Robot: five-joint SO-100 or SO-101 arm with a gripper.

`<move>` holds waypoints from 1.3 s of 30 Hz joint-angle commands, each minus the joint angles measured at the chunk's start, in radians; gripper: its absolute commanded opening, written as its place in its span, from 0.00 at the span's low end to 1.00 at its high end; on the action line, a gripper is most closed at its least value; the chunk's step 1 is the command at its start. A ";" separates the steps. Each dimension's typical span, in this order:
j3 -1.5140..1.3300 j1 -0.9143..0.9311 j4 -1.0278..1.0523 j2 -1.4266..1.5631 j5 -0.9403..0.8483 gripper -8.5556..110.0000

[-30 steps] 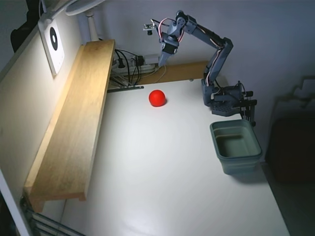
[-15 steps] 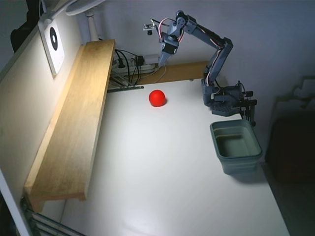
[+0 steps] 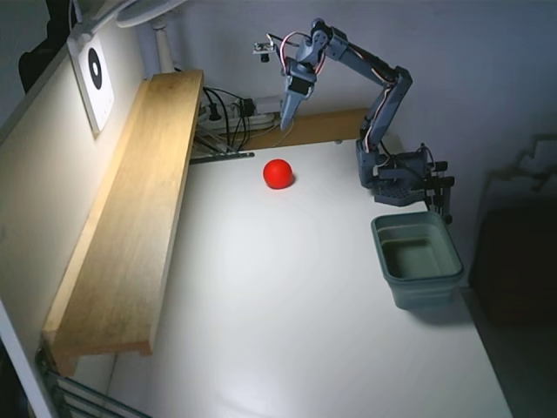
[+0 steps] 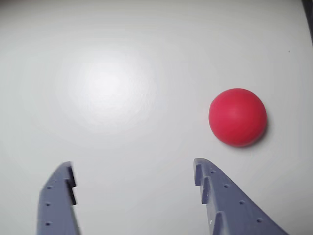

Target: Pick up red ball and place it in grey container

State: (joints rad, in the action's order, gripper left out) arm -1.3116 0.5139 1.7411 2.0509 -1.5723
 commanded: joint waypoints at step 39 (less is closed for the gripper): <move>-0.011 0.320 0.004 0.030 0.002 0.39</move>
State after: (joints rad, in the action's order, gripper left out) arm -1.3116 0.8099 1.7411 2.0509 -1.5739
